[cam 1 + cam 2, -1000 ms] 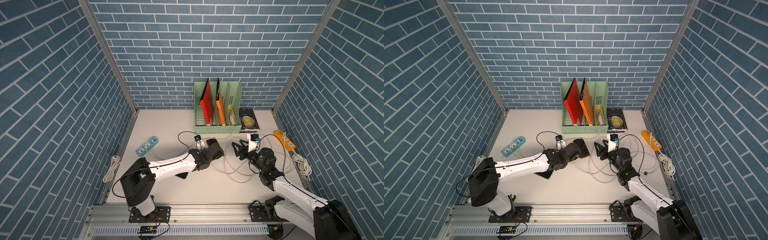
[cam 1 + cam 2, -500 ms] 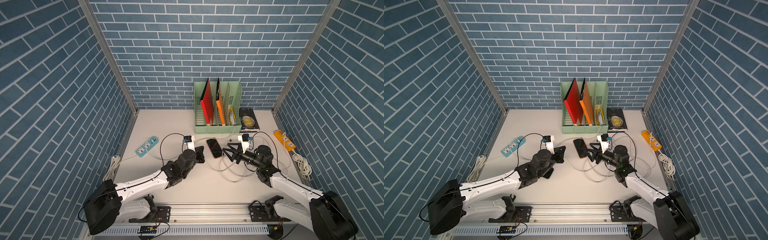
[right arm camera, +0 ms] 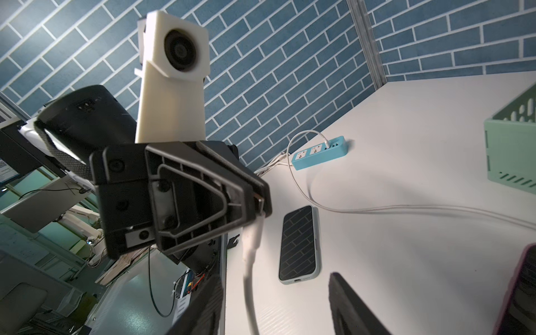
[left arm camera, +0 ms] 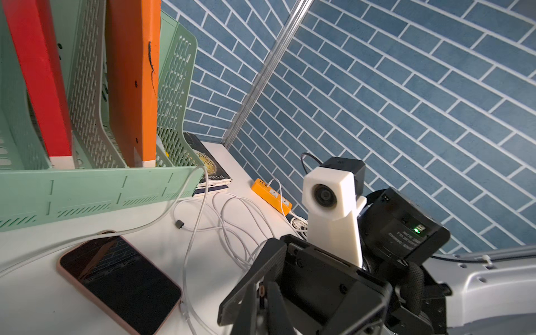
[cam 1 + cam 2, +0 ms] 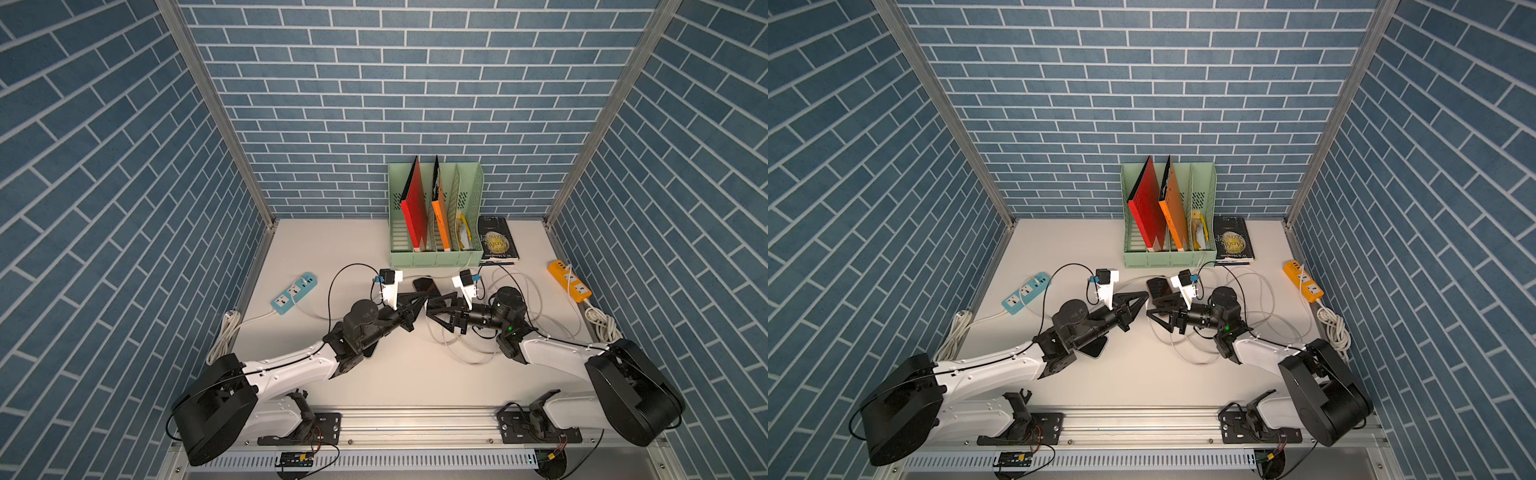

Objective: Plug the charging cable into the phone
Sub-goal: Pick up the charging cable from the center of the board.

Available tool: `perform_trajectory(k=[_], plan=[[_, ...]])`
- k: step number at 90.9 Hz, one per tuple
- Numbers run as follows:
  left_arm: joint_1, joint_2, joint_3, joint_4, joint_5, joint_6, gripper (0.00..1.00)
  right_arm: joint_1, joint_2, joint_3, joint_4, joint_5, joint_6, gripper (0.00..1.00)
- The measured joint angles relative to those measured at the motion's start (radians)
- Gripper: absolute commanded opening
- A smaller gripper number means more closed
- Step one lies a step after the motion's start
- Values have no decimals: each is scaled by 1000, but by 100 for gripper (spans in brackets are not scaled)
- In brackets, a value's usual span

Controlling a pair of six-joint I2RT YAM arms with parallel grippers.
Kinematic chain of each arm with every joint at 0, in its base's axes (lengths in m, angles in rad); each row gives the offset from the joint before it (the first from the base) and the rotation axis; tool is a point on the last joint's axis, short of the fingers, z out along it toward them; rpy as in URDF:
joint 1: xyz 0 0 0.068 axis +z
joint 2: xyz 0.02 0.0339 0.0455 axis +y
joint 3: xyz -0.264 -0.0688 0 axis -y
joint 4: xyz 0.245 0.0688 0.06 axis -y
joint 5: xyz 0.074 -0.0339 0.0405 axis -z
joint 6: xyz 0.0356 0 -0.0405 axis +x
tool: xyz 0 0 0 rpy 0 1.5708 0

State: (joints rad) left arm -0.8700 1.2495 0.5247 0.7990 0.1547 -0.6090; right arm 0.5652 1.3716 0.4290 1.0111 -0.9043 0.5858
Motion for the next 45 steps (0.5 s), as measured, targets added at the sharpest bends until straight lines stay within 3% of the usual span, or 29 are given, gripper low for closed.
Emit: perform_trajectory(k=[45], plan=[[14,36,-74,159,94,-16,0,0,97,0,329,-87,228,29]])
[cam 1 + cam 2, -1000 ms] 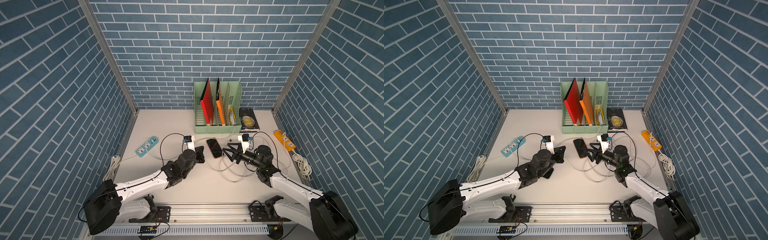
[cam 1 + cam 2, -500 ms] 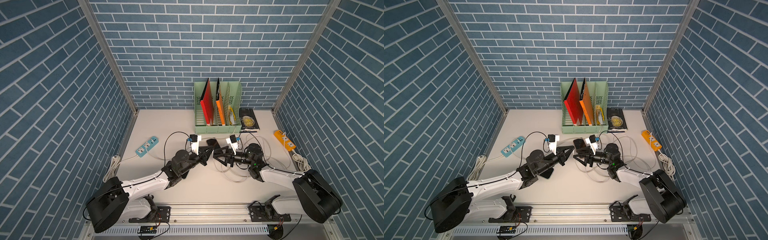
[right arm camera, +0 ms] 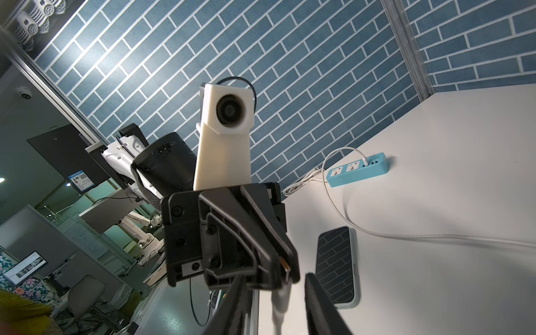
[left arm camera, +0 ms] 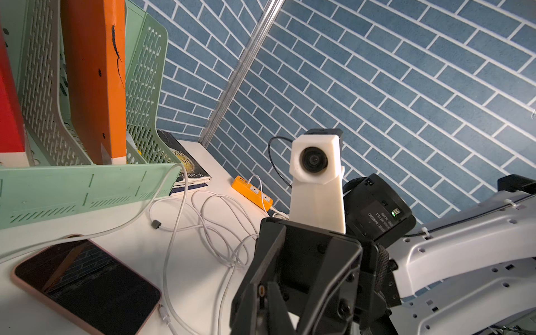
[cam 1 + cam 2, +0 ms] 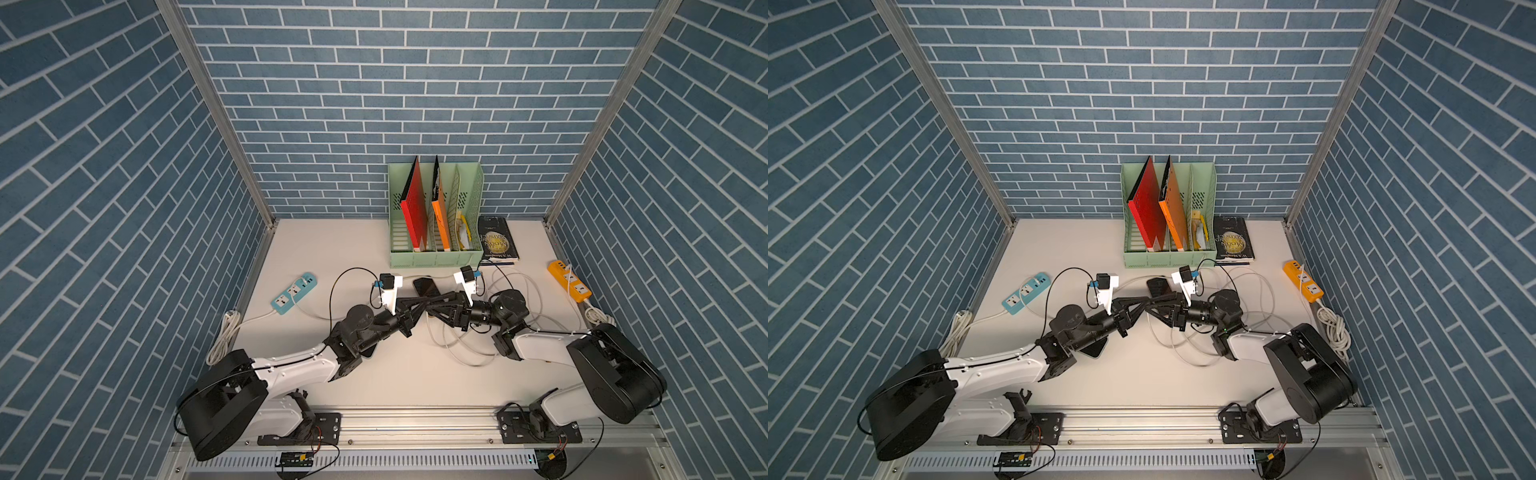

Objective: Plug the charging cable into the phone
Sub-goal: Pick up the charging cable from the center of the board.

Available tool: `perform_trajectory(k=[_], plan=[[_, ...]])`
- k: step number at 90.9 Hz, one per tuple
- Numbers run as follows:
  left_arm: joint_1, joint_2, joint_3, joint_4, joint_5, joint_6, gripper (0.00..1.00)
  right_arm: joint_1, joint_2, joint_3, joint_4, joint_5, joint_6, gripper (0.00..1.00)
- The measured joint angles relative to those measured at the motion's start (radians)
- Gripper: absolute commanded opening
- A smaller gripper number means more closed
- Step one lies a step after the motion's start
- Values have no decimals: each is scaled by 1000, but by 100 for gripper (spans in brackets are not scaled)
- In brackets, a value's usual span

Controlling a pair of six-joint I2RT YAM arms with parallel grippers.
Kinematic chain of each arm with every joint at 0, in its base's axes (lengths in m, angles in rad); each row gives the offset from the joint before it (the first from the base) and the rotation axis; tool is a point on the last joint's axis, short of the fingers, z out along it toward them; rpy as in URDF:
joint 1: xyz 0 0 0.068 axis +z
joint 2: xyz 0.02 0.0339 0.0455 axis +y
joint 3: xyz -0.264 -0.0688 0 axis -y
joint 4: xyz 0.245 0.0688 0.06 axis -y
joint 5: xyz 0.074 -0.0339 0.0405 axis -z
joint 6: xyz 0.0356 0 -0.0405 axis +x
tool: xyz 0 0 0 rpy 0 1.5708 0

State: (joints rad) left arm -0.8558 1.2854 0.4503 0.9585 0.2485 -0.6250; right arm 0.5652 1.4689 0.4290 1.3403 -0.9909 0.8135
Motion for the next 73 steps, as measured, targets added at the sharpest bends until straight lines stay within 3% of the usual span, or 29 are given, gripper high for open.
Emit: perform_trajectory(k=[73], plan=[[19,-7,-19,88,53,-60,0,2,30,-51,89,-30,54,31]])
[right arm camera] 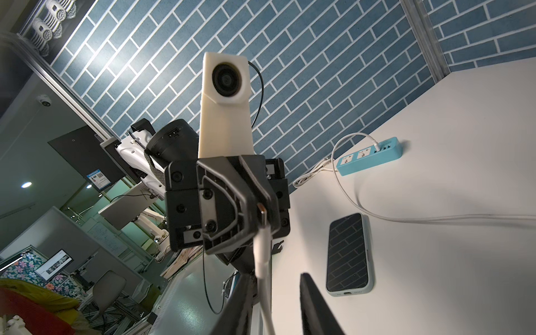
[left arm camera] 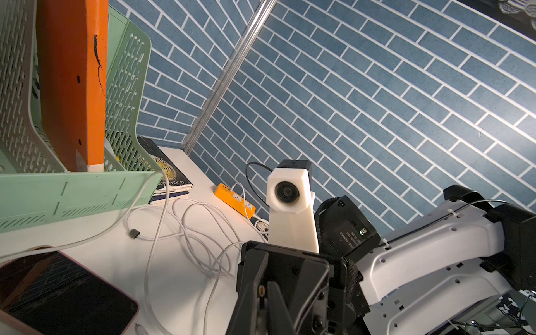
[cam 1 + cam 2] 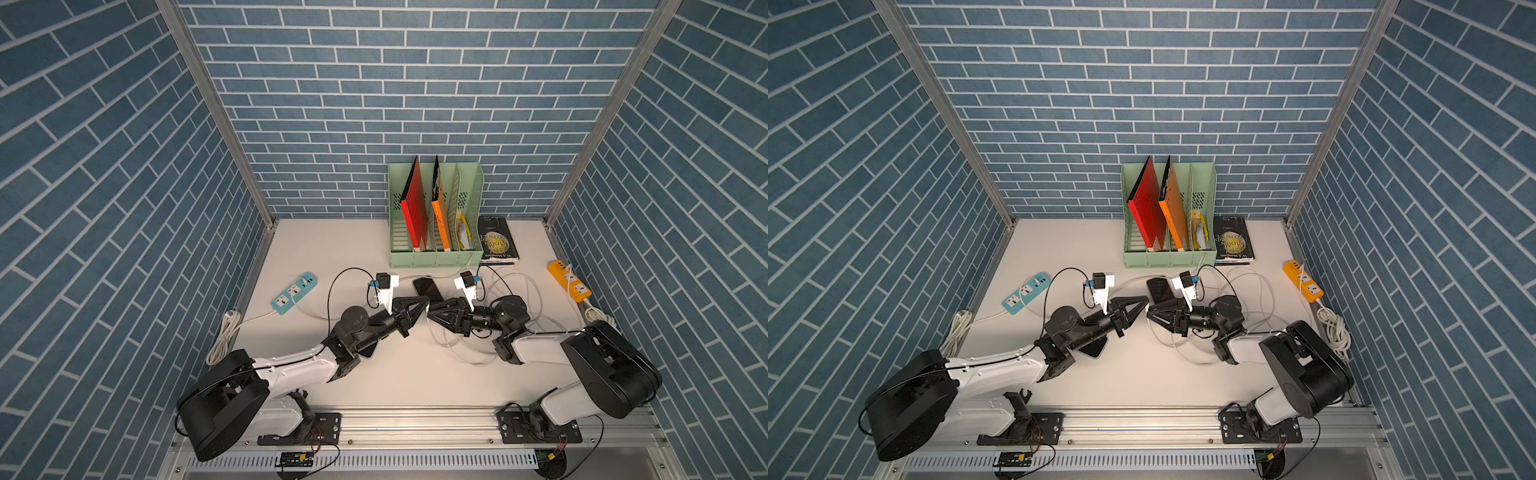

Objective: Plug the charging cable into the phone
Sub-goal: Pick up the charging cable from the center of the board.

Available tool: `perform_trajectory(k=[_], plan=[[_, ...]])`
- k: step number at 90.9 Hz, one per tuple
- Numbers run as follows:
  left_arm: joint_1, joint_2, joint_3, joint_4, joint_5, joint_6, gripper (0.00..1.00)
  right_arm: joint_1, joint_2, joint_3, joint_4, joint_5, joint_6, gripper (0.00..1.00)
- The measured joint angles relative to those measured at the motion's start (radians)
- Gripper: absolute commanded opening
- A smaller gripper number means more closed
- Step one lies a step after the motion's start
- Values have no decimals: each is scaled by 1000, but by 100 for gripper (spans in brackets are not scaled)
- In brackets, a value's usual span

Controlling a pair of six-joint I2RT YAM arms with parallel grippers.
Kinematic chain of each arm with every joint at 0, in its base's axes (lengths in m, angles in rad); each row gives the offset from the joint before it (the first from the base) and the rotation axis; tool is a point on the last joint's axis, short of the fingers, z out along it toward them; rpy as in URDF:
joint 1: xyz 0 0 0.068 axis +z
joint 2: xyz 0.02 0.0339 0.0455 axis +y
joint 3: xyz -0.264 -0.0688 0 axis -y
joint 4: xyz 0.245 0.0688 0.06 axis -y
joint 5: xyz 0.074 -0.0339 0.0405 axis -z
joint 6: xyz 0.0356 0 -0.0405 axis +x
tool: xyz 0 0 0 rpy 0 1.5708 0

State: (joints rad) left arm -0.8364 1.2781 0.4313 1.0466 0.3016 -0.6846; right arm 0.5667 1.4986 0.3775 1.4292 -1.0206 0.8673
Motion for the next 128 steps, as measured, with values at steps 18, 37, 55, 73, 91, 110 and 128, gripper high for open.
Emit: perform_trajectory(k=[18,37,55,73,91,110,128], plan=[[0,-18,-7,6,0,-7,0,0,0,0,1,0,0,31],[1,-20,-7,9,13,-9,0,2,-10,-2,-3,-1,-3,31],[1,-19,-7,29,23,-21,0,3,-24,-2,-11,-1,-9,30],[1,3,-7,51,37,-30,0,9,-25,-2,-11,-1,-9,30],[1,14,-8,79,48,-39,0,18,-27,0,-11,-1,-9,28],[2,24,-16,112,57,-46,0,20,-32,3,-10,-2,-9,26],[3,26,-48,165,63,-56,0,22,-29,3,21,-8,16,25]])
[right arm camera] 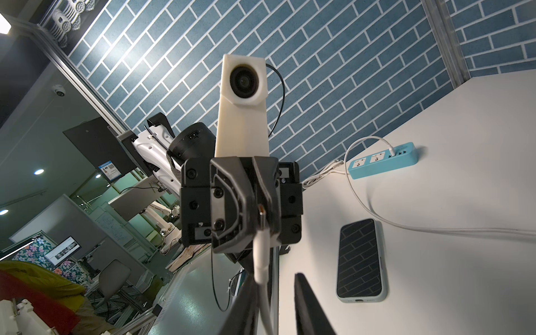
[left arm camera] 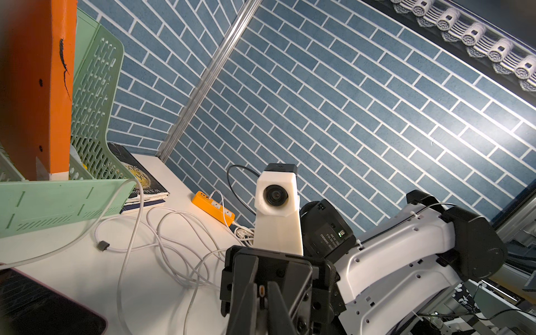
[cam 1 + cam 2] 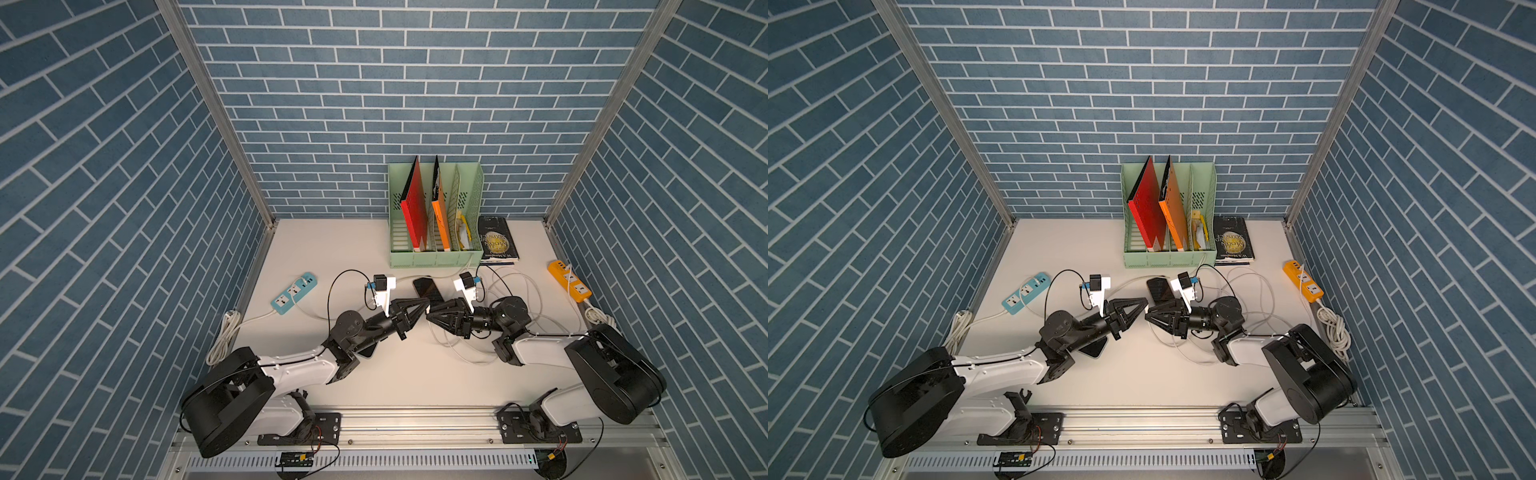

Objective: Plug the charging cable into the phone
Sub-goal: Pick up the charging cable from the center of the board.

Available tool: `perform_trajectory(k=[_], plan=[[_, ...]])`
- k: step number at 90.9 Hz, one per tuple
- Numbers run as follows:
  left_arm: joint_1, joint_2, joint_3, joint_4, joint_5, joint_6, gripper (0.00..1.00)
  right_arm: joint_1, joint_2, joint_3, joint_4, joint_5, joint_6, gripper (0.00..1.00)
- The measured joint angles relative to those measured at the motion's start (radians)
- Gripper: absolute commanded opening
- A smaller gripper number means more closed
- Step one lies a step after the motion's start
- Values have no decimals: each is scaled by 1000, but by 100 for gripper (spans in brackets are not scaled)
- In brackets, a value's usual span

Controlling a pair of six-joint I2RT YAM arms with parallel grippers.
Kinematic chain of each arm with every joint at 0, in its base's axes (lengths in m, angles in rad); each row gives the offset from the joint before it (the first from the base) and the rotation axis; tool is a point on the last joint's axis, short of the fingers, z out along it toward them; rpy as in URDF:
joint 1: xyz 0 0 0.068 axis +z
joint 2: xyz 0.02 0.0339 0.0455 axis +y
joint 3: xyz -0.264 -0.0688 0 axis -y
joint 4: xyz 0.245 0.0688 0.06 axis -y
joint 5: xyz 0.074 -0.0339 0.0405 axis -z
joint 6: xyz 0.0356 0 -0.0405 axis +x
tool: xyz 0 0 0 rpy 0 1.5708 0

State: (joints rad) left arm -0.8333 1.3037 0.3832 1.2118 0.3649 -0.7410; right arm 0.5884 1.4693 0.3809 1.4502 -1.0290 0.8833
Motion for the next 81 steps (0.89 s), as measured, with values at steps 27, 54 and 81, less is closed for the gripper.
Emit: perform_trajectory(k=[27,54,81], plan=[[0,32,-16,35,16,-10,0,0,14,4,51,0,33,25],[0,35,-12,42,22,-11,0,1,42,4,73,0,46,23],[1,52,-11,60,22,-16,0,1,42,4,84,-5,64,7]])
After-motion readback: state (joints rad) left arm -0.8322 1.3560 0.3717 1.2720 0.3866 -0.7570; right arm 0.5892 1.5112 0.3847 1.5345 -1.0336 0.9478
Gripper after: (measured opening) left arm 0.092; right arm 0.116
